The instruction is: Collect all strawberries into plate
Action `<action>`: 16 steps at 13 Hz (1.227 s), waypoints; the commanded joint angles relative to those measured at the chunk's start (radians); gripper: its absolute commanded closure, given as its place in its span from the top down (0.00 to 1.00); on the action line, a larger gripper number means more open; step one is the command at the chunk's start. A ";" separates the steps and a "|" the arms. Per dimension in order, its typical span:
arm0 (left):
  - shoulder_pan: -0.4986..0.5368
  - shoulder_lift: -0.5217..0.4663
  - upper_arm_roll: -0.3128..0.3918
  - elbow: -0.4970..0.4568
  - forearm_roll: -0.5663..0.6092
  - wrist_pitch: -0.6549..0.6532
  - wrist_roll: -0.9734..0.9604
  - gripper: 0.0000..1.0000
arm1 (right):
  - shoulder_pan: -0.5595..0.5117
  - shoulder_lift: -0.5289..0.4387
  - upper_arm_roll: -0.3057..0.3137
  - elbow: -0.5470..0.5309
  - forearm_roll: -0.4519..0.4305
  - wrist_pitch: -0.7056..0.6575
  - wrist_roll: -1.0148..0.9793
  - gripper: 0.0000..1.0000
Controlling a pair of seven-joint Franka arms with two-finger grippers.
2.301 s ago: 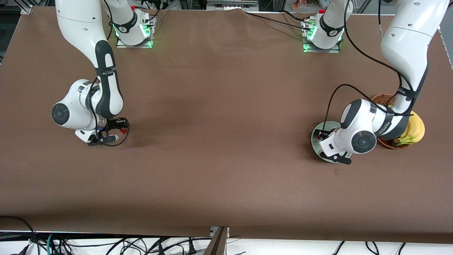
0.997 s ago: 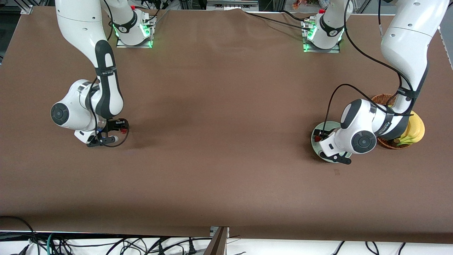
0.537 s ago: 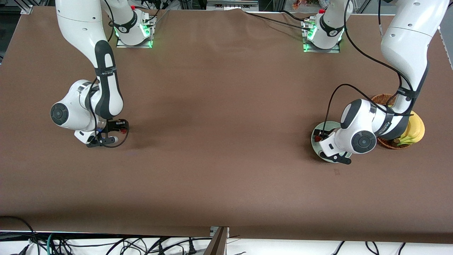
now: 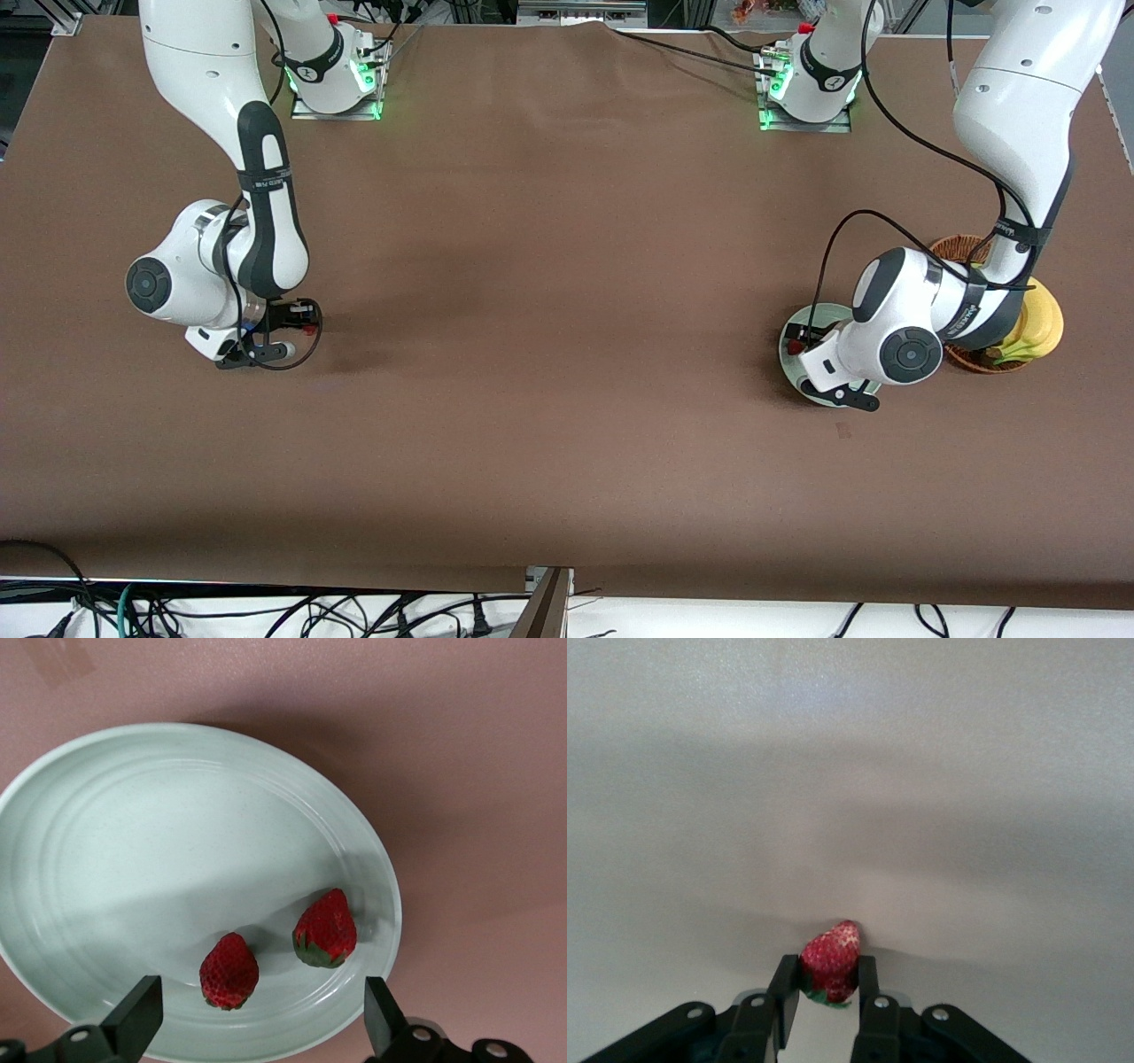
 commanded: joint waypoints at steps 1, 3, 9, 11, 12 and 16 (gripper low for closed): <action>0.012 -0.009 -0.013 -0.006 0.025 0.005 0.013 1.00 | -0.002 0.017 -0.002 0.012 0.038 0.002 -0.004 0.20; 0.012 -0.021 -0.013 0.002 0.023 -0.004 0.018 1.00 | 0.002 0.015 -0.003 0.022 0.037 -0.001 -0.004 0.16; 0.018 -0.060 -0.013 0.021 0.023 -0.034 0.024 1.00 | 0.064 0.003 -0.014 0.130 0.017 -0.054 0.137 0.16; 0.015 -0.060 -0.013 0.044 0.025 -0.064 0.023 1.00 | 0.111 0.003 -0.011 0.214 -0.035 -0.113 0.305 0.16; 0.015 -0.060 -0.014 0.054 0.025 -0.075 0.023 1.00 | 0.148 0.006 -0.009 0.259 -0.066 -0.139 0.411 0.16; 0.012 -0.060 -0.017 0.089 0.023 -0.101 0.021 1.00 | 0.307 0.041 0.003 0.370 -0.064 -0.162 0.776 0.16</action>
